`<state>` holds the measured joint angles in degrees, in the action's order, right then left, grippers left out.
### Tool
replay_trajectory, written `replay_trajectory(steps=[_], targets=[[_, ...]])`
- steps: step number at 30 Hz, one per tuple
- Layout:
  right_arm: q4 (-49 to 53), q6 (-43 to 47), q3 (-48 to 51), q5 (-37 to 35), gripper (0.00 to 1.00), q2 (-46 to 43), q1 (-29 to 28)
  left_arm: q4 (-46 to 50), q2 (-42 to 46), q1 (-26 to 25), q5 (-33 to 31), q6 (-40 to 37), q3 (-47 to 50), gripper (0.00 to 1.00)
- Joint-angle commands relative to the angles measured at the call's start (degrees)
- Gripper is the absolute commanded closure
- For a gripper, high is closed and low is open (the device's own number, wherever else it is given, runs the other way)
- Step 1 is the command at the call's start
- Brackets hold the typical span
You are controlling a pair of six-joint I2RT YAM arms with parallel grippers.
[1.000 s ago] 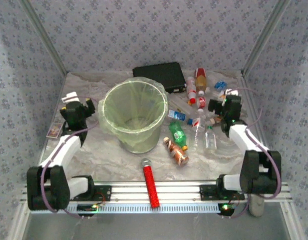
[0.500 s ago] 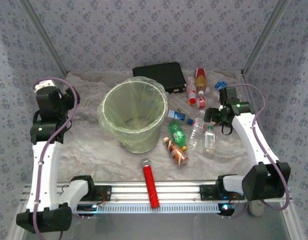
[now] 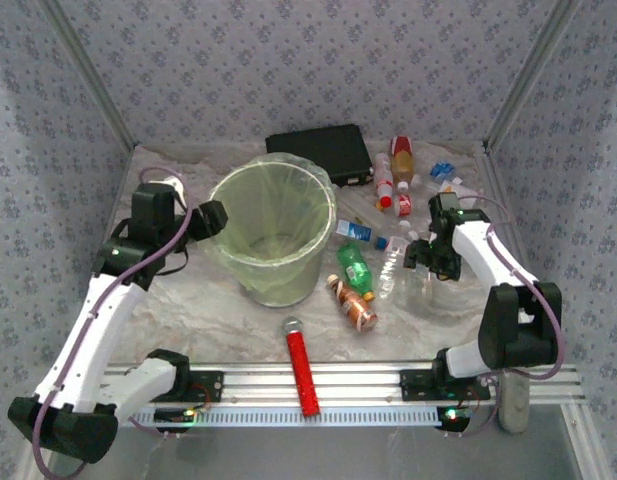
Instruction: Put the plastic bottles in the bin
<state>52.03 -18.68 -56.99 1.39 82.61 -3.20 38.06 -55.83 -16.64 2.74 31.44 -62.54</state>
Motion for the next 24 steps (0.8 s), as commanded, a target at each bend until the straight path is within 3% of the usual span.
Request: replay_trajectory(steps=[1,7,11,14,24], targets=[[-2.46,-0.55,1.37,1.12,0.22,2.63,0.52,-4.3,0.53,-0.56,2.15,3.34,1.18,0.28],[-6.06,-0.61,3.0,0.78,0.27,6.54,0.98,-5.83,0.08,-0.63,2.0,4.14,2.88,0.29],[-6.59,-0.46,2.94,1.33,0.37,8.27,1.02,-6.6,-0.74,-0.67,2.55,4.41,3.76,0.3],[-6.35,-0.48,3.03,0.51,0.46,7.37,1.11,-6.91,-1.02,-0.67,2.45,4.37,4.16,0.3],[-2.82,-0.83,1.16,-0.2,0.54,2.56,1.31,-7.19,-1.4,-0.67,2.01,3.85,4.06,0.31]])
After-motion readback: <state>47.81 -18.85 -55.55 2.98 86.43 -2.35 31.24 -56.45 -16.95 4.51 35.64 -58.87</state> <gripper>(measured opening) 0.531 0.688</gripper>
